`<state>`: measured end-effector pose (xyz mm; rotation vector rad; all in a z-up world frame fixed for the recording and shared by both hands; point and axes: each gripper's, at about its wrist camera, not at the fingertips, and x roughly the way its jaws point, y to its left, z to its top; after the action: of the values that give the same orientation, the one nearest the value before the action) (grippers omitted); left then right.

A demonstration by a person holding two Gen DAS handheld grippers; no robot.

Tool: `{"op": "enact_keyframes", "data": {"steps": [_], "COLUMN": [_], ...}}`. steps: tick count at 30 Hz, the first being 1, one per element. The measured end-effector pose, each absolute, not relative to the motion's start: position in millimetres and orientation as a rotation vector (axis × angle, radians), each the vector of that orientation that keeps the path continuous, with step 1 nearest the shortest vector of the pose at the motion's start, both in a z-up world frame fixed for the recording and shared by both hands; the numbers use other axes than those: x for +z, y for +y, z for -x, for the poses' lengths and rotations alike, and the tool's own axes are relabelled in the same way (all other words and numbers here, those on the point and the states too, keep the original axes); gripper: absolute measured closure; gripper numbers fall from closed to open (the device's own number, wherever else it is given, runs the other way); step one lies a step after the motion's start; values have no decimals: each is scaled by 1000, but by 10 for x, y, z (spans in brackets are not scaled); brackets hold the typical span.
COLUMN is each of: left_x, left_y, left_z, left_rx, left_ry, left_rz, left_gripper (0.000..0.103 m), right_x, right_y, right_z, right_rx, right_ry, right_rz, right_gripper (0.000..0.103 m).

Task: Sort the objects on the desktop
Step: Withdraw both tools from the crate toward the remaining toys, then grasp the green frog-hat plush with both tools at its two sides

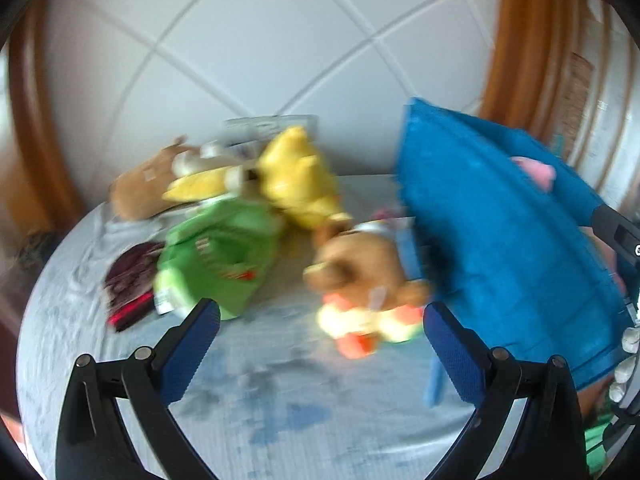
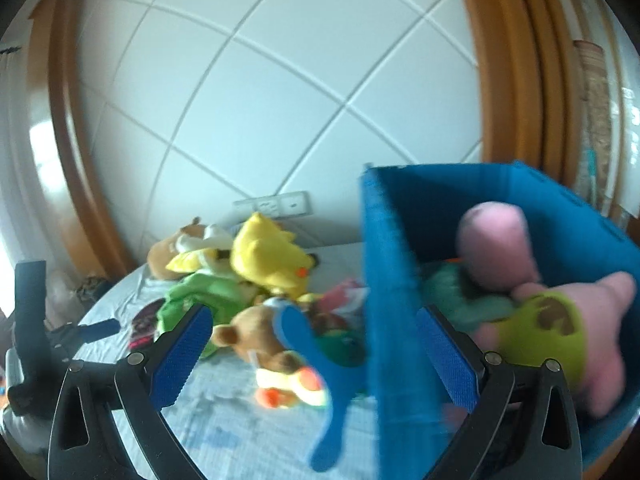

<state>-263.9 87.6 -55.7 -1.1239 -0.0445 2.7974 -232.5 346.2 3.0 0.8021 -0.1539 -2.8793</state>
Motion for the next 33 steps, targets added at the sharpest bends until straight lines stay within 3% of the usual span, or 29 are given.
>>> {"op": "enact_keyframes", "data": {"steps": [13, 33], "left_x": [-986, -1839], "left_y": [-767, -884], "left_z": [2552, 3722], "left_rx": [2883, 2837], "left_ry": [-92, -264], "left_rz": [1318, 1556], "left_gripper": [0, 0], "right_x": [-532, -1551], "right_y": [1776, 1082], "right_z": [2585, 4077], "right_rx": [-2719, -2417], "right_ry": [-157, -64], "right_rz": [-940, -1186], "right_gripper": [0, 0]}}
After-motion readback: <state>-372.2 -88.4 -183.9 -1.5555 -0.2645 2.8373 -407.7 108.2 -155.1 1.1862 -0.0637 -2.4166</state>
